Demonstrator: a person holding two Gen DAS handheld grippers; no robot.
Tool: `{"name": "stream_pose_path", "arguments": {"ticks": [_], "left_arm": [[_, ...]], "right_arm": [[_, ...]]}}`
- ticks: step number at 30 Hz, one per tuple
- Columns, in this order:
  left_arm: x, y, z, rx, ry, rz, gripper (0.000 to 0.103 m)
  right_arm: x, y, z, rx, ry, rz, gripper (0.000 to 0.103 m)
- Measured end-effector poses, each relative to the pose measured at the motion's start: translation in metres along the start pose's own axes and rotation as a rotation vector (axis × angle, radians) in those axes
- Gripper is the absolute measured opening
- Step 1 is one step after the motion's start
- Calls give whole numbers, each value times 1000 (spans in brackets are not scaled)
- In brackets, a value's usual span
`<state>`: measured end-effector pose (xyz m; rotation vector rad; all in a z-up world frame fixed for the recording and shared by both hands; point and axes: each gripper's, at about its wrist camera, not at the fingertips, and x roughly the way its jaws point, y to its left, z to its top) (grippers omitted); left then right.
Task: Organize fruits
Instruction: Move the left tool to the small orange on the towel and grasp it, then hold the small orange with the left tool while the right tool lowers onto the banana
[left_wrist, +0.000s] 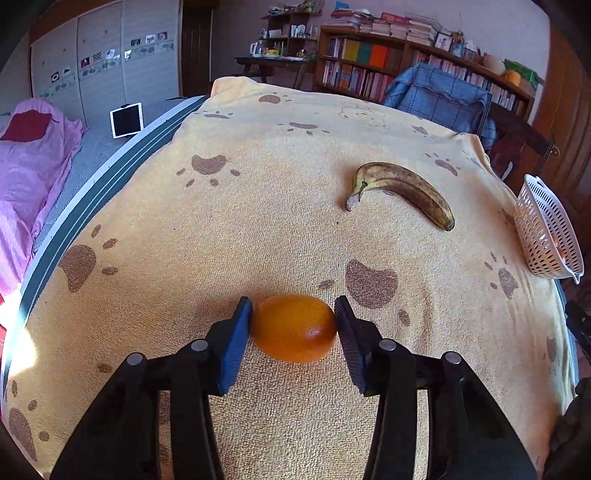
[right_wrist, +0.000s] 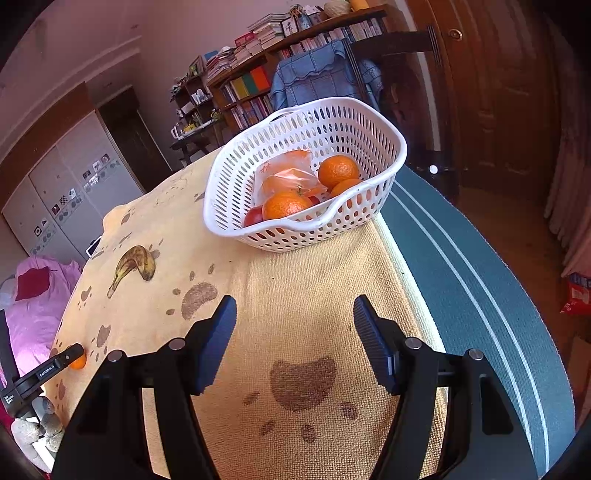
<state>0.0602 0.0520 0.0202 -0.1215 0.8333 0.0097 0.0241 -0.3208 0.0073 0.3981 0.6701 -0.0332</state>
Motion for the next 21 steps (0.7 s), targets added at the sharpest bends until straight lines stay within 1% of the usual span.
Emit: {"name": "stream_pose_path", "arguments": {"ticks": [2,5,11,13,16,21], "left_arm": [[-3,-2,1,-8,-13,-5,46],[-10,-9,5,-19,-39,-36,46],[-17,-31,12,29,-117,-49,46],[-14,-34,15,29,-121,-60,46],[-8,-37,16,28,-132,-51,46],[5,-28,13,-7,-100,-48,46]], "right_arm": [[1,0,0,-1,2,-3,67],[1,2,-1,-8,0,-9,67],[3,4,-1,-12,0,-20,67],[3,4,-1,-14,3,-24,67],[4,3,-1,-16,6,-31,67],[7,5,-1,-23,19,-39,67]]}}
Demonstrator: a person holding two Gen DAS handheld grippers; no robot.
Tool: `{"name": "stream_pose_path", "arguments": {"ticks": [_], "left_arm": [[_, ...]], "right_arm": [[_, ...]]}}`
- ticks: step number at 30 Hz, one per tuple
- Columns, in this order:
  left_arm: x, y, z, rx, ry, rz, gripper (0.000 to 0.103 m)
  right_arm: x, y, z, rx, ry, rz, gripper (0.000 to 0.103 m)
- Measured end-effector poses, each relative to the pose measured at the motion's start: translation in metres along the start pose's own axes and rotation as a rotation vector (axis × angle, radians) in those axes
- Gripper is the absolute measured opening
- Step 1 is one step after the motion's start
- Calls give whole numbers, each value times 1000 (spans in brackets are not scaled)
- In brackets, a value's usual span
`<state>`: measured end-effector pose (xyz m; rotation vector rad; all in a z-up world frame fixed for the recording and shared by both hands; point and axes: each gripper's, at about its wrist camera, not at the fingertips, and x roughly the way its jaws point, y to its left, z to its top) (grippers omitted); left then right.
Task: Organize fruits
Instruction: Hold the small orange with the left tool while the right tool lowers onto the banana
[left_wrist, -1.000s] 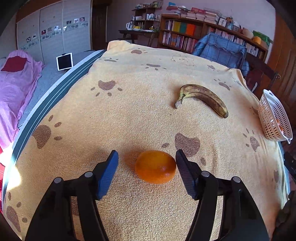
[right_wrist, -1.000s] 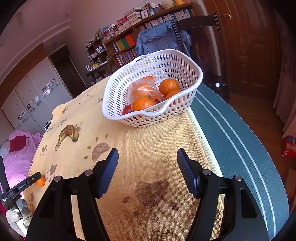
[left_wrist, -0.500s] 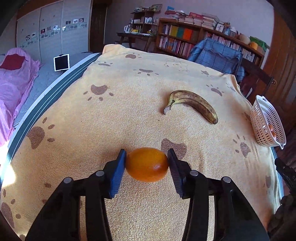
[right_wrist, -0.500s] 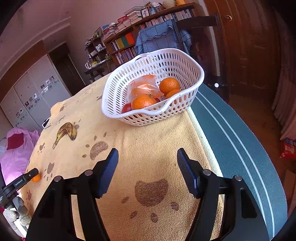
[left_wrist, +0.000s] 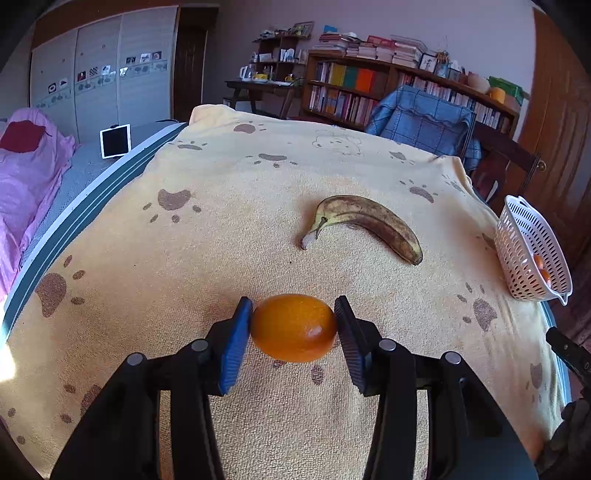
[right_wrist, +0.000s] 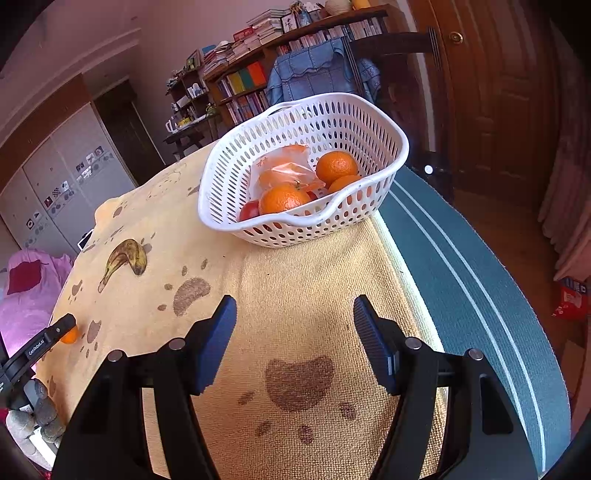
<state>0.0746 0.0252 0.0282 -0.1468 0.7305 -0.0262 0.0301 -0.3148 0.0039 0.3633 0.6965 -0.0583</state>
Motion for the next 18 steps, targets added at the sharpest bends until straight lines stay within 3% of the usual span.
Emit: {"name": "stream_pose_path", "arguments": {"ticks": [7,18], "left_arm": [[5,10,-2,-49,20,-10,46],[5,12,-3,-62,19,-32,46]], "right_arm": [[23,26,0,-159,161,60,67],[11,102,23,-450,121,116,67]]}}
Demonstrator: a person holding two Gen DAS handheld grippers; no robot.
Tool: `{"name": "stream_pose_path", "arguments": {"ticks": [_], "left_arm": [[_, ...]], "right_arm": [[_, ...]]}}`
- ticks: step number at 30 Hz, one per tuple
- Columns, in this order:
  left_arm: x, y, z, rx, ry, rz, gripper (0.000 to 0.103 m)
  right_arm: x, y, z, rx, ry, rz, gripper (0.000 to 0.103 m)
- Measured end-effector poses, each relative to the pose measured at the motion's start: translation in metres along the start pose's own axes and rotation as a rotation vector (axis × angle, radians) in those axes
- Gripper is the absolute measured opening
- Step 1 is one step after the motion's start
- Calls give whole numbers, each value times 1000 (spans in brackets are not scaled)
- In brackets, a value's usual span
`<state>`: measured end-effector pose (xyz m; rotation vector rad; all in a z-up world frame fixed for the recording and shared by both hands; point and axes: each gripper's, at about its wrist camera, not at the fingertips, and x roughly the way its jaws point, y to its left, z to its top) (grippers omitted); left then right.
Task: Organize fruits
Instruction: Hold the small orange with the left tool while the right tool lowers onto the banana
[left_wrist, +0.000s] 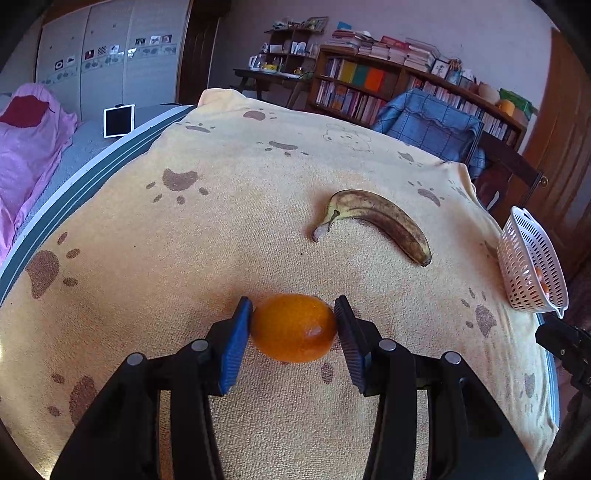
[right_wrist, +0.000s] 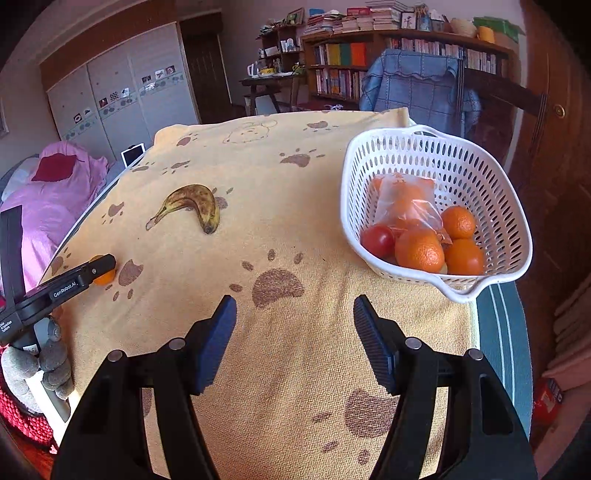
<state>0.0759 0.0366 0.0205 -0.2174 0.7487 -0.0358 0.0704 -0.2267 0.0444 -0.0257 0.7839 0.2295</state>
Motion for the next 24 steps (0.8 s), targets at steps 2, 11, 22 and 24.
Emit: {"name": "stream_pose_path", "arguments": {"ticks": [2,11,22,24], "left_arm": [[0,1,0,-3,2,-5,46],[-1,1,0,-5,-2,-8,46],[-1,1,0,-10,-9,-7,46],[-3,1,0,-10,-22,-2,46]], "right_arm": [[8,12,10,-50,8,8,67],[54,45,45,-130,6,42,67],[119,51,91,-4,34,141,67],[129,56,97,16,49,209,67]]}}
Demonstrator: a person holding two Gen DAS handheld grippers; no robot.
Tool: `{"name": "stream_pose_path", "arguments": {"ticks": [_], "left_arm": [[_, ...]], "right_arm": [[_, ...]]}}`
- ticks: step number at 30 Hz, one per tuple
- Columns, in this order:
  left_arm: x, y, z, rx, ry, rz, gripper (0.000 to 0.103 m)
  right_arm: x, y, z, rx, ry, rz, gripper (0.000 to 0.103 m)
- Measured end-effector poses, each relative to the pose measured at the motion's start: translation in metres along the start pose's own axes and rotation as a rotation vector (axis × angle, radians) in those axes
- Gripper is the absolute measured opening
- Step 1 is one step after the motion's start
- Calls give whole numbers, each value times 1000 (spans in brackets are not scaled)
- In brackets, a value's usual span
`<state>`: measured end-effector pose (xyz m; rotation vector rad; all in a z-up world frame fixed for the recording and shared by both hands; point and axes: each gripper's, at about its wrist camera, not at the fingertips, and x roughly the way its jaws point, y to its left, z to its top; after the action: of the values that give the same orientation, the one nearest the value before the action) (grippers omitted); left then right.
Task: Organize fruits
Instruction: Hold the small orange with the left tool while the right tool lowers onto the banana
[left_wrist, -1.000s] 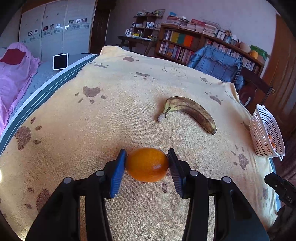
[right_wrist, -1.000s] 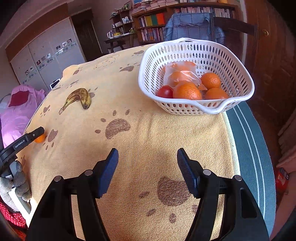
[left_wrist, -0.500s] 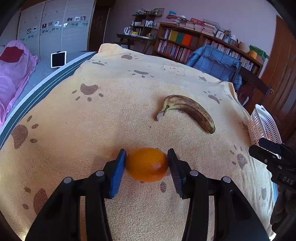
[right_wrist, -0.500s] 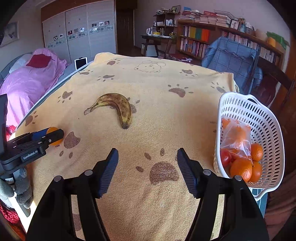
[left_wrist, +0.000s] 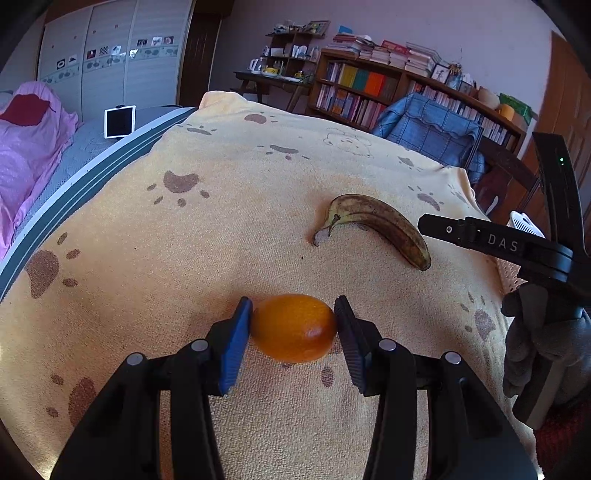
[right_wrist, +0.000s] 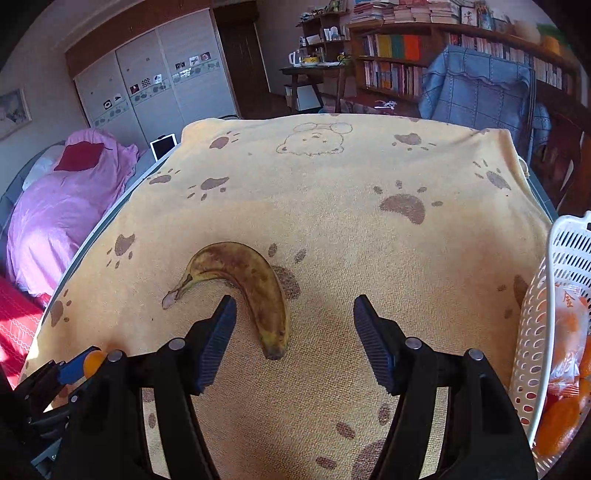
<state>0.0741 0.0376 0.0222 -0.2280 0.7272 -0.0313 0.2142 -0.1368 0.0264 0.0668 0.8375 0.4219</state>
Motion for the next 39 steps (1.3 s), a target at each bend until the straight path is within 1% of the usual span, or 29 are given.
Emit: {"name": "stream_pose_path", "arguments": {"ticks": [2,6,10,12,15,18,20,22,25,28,32,35,38,39], "left_arm": [[-1,0,0,1,-6,1,46],[-1,1,0,0,-7,0,46],[-2,1,0,-3,-11,1,46],[-3,1,0,-7,-17,7,46],[-8,4,1,-30,-52,36,46],[-16,10,3,-60,-104,72,46],[-19,14,4,-70,-121,89,46],[-20,16,5,-78,-129,106,46],[-22,17,5,-79,-143,127,46],[-25,19,5,-82,-164,141,46],[-23,24,7,-104,-154,150,46],[-24,25,7,-113,-153,149,46],[-24,26,7,-117,-153,141,46],[-24,26,7,-118,-149,138,46]], "right_arm": [[10,4,5,5,10,33,67],[27,8,11,11,30,51,67],[35,13,7,23,54,91,68],[34,17,3,17,58,97,69],[27,18,-4,62,86,172,69],[20,31,-15,40,112,187,69],[15,40,-22,7,115,161,69],[11,44,-28,-3,94,84,68],[14,44,-23,-5,64,-28,67],[24,49,-16,-37,49,-95,66],[44,63,-13,-103,70,-138,66],[52,77,-14,-172,57,-202,66],[53,77,-14,-166,52,-210,62],[52,75,-14,-159,51,-211,59]]}}
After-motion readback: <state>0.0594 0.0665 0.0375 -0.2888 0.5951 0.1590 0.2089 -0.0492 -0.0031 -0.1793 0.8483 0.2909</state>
